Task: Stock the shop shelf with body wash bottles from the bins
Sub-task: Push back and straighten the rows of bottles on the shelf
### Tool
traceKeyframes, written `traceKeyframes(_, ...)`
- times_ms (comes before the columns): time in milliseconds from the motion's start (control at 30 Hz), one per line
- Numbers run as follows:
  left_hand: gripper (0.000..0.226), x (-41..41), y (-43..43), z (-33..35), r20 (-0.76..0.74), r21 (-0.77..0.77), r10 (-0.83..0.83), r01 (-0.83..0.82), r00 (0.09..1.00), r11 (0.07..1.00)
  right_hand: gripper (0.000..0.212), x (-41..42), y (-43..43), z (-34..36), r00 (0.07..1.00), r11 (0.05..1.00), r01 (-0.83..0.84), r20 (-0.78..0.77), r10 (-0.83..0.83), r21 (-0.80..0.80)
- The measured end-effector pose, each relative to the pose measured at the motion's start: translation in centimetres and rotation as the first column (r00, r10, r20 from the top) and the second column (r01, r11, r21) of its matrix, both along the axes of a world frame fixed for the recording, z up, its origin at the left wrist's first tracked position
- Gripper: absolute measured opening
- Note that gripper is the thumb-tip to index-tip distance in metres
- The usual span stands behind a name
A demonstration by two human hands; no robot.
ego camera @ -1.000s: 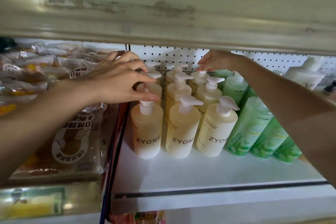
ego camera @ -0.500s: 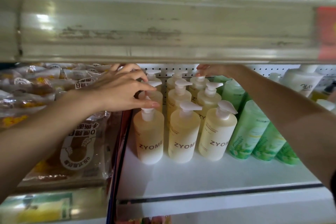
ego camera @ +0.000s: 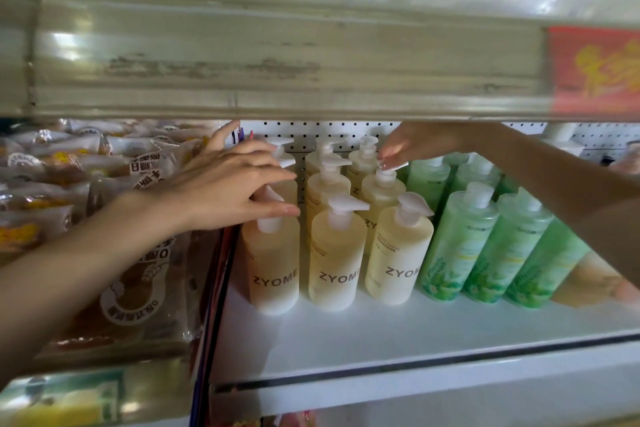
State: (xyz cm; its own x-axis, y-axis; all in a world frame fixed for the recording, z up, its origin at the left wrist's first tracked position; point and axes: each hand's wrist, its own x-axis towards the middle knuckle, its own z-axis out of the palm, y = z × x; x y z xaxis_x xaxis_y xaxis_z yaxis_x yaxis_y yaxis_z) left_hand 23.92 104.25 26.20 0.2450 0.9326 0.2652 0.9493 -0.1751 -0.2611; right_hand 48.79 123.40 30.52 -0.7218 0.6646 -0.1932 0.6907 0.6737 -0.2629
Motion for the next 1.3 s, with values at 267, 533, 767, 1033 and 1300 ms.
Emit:
traceKeyframes(267,0.090,0.0,-0.5,-0.4,0.071,-0.009,0.000,0.000,0.997,1.000,0.030,-0.4,1.2,-0.9,0.999,0.999,-0.008,-0.036,0.010,0.054)
traceKeyframes(533,0.087,-0.2,-0.8,-0.7,0.045,0.002,0.005,-0.005,0.999,1.000,0.037,-0.7,2.3,-1.3,0.998,0.999,0.027,-0.052,-0.026,0.026)
traceKeyframes(767,0.085,-0.2,-0.8,-0.9,0.055,0.038,-0.023,0.021,0.998,0.999,0.037,-0.7,2.7,-1.5,0.996,0.999,0.044,-0.072,-0.043,0.012)
traceKeyframes(1033,0.080,0.2,-1.1,-0.7,0.120,0.031,-0.051,0.048,0.991,0.998,0.045,0.3,-0.4,-0.3,0.976,0.994,0.086,-0.193,-0.097,-0.062)
traceKeyframes(1300,0.076,3.4,-0.2,0.0,0.144,0.111,-0.189,0.174,0.971,0.978,0.030,3.1,-6.1,-0.5,0.998,0.998,-0.049,-0.025,0.051,0.048)
